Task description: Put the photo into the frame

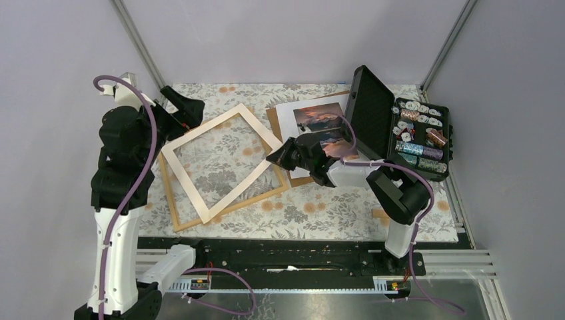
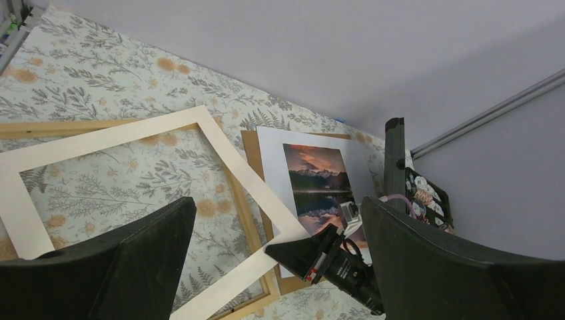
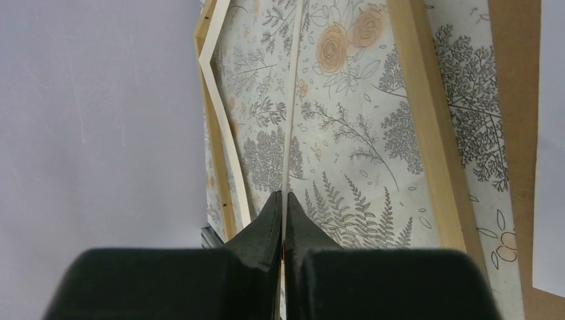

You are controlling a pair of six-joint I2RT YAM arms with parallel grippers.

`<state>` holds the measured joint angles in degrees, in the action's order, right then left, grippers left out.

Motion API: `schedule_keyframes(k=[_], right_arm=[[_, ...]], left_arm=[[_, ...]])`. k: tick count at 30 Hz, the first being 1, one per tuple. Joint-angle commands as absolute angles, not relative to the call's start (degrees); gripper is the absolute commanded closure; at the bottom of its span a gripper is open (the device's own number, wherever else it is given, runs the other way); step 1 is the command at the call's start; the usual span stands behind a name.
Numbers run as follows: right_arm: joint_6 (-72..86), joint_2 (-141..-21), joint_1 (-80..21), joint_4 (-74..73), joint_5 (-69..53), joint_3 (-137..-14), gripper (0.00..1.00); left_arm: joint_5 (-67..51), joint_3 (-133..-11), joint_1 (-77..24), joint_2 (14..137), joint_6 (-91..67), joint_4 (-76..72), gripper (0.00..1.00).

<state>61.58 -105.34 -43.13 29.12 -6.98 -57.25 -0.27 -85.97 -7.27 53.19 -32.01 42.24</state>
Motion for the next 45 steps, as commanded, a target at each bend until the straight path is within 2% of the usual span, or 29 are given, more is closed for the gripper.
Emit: schedule_keyframes(k=[1,6,13,23,38,45], right_arm=[[66.59,-103.66,-43.89,40.03,-3.06,-52.06,1.00],[66.96,-102.26,-45.97,41.56,-0.43,-49.57,1.00],[67.09,-98.44,-52.28,38.42,12.46,-47.56,1.00],[75.80,-97.79,-56.84,31.06,23.22,-47.51,1.00],[76.02,-106.14,-56.96,32.04,14.27,-54.85,1.00],[77.74,-107.96,-57.15,31.62,15.31,-55.90,1.00]], left_arm=[[-0.20,-84.78,-6.99,51.16,-30.16,37.88,0.01],[-0.19,-84.36,-7.03,51.24,-30.23,37.36,0.01],[1.60,-82.75,-7.02,51.12,-30.69,36.43,0.01],[0.88,-82.67,-7.03,52.26,-31.11,35.95,0.01],[0.27,-82.47,-7.03,51.87,-31.27,35.41,0.01],[0.26,-82.43,-7.03,51.90,-31.55,35.46,0.01]])
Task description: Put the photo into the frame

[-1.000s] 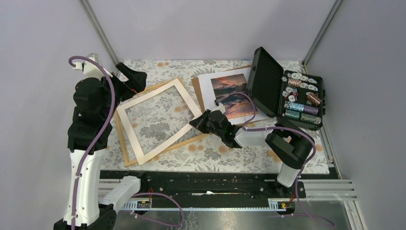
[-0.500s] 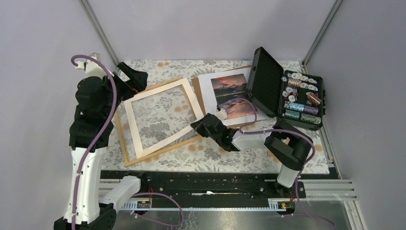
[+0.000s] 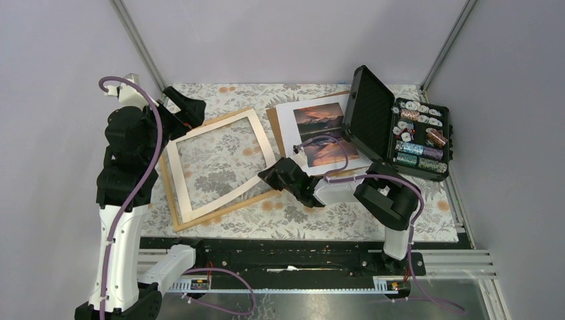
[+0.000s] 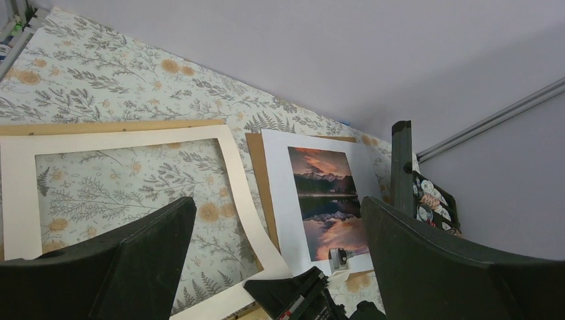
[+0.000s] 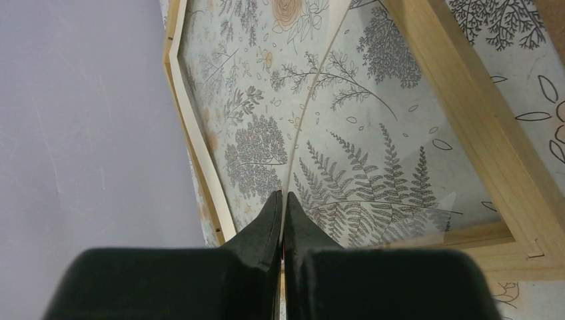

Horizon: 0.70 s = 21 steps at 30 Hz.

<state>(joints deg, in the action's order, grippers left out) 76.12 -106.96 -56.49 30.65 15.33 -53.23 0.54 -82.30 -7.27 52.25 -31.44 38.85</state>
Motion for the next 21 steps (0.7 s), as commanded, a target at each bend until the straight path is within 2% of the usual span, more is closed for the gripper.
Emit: schedule_keyframes(k=[1,7,21], right_arm=[[77.71,-108.17,-57.43,31.71,15.27,-56.27,1.00],[76.75,-109.28,-59.49,30.95,15.73,-58.74,1.00],[78.22,-107.06,-59.47,29.49,19.43,-55.00,1.00]], left_arm=[[0.26,-82.30,-7.03,51.80,-31.55,35.47,0.01],[0.27,-82.04,-7.03,51.27,-31.38,35.58,0.01],[0.50,-81.83,-7.03,51.28,-31.20,36.08,0.01]])
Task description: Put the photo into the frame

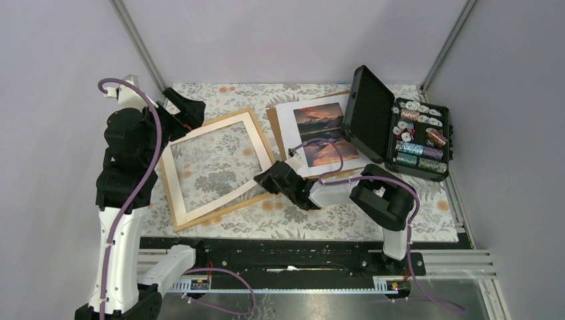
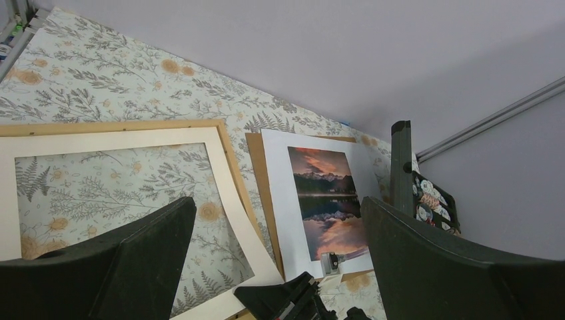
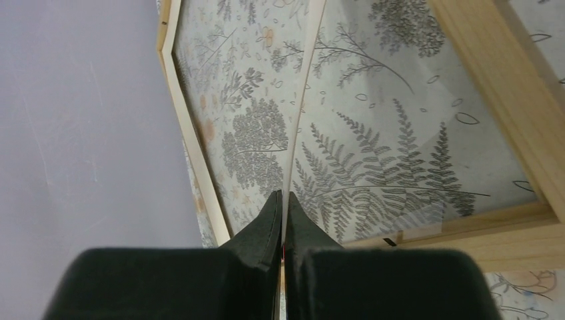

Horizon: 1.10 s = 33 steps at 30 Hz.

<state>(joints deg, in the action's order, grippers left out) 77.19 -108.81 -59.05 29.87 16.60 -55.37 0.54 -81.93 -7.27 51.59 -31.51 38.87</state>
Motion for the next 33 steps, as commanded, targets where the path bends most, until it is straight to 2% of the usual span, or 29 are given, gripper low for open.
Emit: schedule_keyframes(k=[1,6,15,17,21,28,29,33], right_arm=[[77.92,-107.20,-59.42,29.26,19.69,-55.23,1.00],[76.00,-107.76,-59.27,29.64,21.68,-56.11,1.00],[73.93,-109.21,-59.27,30.64,22.26,-57.24,0.89],[73.64,-109.09,-59.28,30.65,22.10,-57.34,0.83],[71.13,-108.77,-59.32,29.97,19.81,-58.37,0.52],[59.59,-101.66,-59.30,11.45,21.64,-62.54,0.05],[57.78,-100.71,-59.29,9.58,21.41,-62.68,0.01],[51.98,-97.49,-59.32,3.17,15.53,-61.46,0.00]], left_arm=[[0.67,-81.71,-7.03,51.25,-31.20,36.11,0.01],[0.85,-81.82,-7.03,50.93,-30.81,36.12,0.01],[1.08,-81.31,-7.03,51.03,-30.85,36.21,0.01],[1.06,-81.15,-7.02,51.06,-30.91,36.18,0.01],[0.90,-81.14,-7.02,51.27,-31.20,36.13,0.01],[0.26,-79.80,-7.03,52.29,-31.35,37.06,0.01],[0.26,-79.53,-7.03,52.21,-31.37,37.15,0.01],[0.26,-79.31,-7.03,51.71,-31.40,38.15,0.01]])
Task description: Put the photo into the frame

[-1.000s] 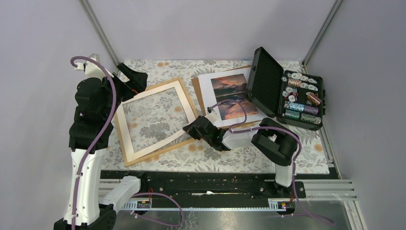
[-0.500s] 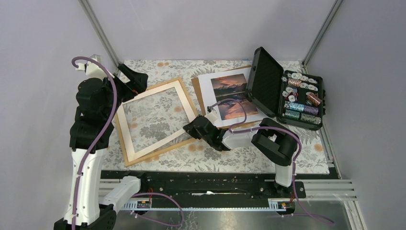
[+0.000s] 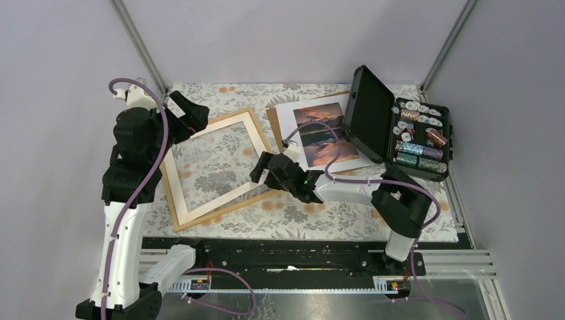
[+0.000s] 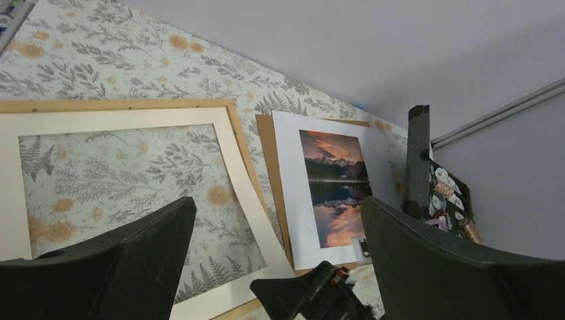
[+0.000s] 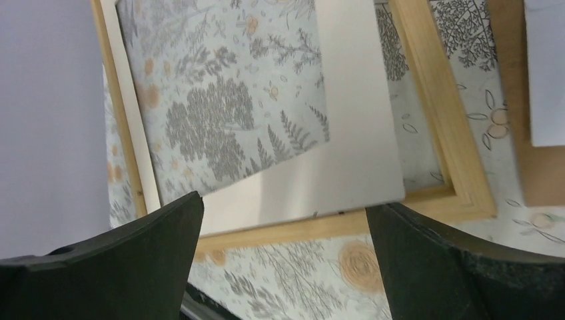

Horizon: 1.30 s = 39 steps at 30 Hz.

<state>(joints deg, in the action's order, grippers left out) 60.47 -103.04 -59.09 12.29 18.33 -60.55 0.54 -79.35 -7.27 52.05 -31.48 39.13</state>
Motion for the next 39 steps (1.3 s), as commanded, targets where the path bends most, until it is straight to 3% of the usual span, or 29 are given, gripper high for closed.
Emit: schedule_keyframes(k=[1,5,8,10,14,18,22,24,30,39], right_arm=[[51.18,-96.23,-59.33,2.20,14.54,-60.24,0.00],[42.83,-87.59,-58.42,-2.88,14.09,-54.03,0.00],[34.71,-83.67,-51.92,-3.07,3.21,-51.47,0.00],[32.17,-84.27,-47.04,-1.26,-6.54,-51.61,0.02],[28.55,-91.12,-46.05,-0.58,-13.75,-57.16,0.08],[29.79,-97.45,-45.93,2.23,-16.62,-61.85,0.18],[32.30,-103.98,-45.89,6.47,-20.80,-65.45,0.38],[34.21,-107.43,-45.87,9.20,-21.50,-66.45,0.41],[37.09,-113.65,-45.91,8.40,-20.34,-67.88,0.41],[32.42,-108.25,-45.95,4.79,-20.51,-69.11,0.34]], left_arm=[[0.26,-79.36,-7.03,51.67,-31.19,38.62,0.01],[0.26,-79.15,-7.03,51.48,-29.93,41.25,0.01],[-1.12,-75.57,-7.03,50.78,-30.33,42.04,0.01],[-4.05,-70.96,-7.03,50.74,-31.09,42.08,0.01],[-10.72,-61.77,-7.03,52.45,-33.16,43.81,0.01],[-11.17,-52.19,-7.02,50.61,-36.97,44.29,0.01],[-14.64,-44.28,-7.03,50.74,-41.08,37.21,0.01],[-15.96,-42.23,-7.03,52.75,-41.80,34.50,0.01],[-14.44,-41.00,-7.03,54.49,-40.12,34.03,0.01],[-12.06,-47.85,-7.55,61.62,-39.38,32.67,0.01]])
